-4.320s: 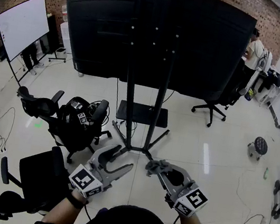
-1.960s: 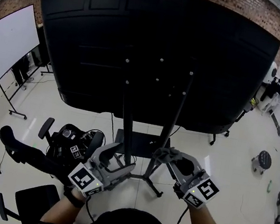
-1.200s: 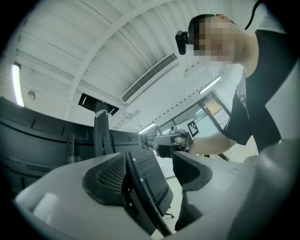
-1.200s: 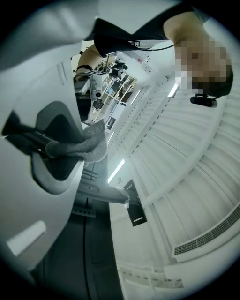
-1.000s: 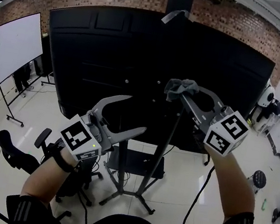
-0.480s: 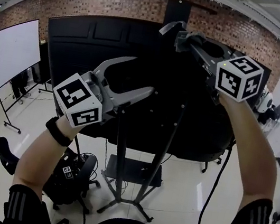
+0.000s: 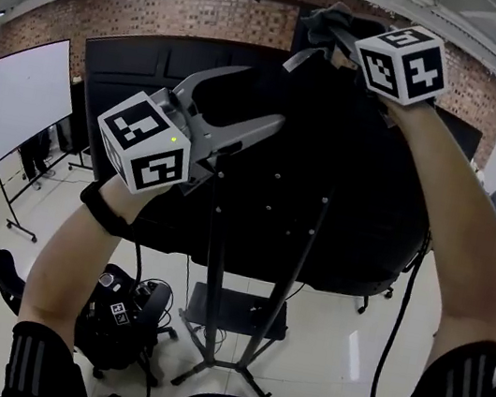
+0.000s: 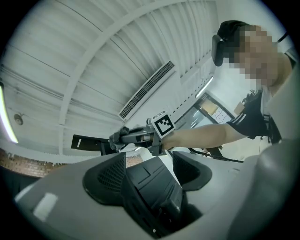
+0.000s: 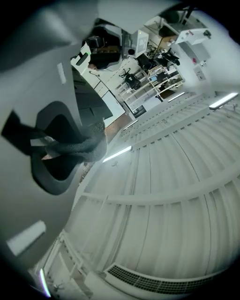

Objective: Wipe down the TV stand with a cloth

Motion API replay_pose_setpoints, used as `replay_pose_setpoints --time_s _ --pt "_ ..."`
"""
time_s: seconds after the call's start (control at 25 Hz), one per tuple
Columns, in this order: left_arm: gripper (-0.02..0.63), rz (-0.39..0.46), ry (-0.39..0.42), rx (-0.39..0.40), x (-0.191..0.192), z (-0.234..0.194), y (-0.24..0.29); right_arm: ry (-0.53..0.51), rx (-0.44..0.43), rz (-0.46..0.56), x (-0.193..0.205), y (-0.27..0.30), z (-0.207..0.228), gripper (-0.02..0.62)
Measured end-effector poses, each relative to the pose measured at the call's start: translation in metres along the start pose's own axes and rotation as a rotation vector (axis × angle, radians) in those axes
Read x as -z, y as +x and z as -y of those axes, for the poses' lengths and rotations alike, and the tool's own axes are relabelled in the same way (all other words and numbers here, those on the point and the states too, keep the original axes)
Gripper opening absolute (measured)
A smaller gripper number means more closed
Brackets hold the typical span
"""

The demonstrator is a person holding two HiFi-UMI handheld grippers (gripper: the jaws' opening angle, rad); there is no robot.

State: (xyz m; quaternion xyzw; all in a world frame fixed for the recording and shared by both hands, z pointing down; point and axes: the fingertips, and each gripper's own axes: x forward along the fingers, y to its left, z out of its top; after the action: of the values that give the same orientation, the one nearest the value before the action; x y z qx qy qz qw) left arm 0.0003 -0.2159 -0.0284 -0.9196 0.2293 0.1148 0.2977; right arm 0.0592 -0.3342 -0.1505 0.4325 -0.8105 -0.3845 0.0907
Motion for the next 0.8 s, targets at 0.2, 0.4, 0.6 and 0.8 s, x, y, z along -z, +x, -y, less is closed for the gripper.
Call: replay_pose_setpoints --time_s 0.2,0.4,0.6,0.8 --pt "0.337 0.005 0.002 -0.005 0.003 -0.007 0.004 -0.066 0.051 -0.042 -0.004 0.024 0.007 0.058" --pt "0.337 0.01 -0.026 -0.018 0.01 -0.012 0.003 -0.115 0.067 -0.066 0.01 0.036 0.003 0.058" --pt "0.337 -0.002 -0.038 -0.023 0.022 -0.005 -0.004 -0.198 0.04 -0.101 0.029 0.036 -0.022 0.058" --pt "0.337 -0.002 -0.049 -0.011 0.035 0.009 -0.006 -0.32 0.032 -0.136 0.053 0.032 -0.051 0.058"
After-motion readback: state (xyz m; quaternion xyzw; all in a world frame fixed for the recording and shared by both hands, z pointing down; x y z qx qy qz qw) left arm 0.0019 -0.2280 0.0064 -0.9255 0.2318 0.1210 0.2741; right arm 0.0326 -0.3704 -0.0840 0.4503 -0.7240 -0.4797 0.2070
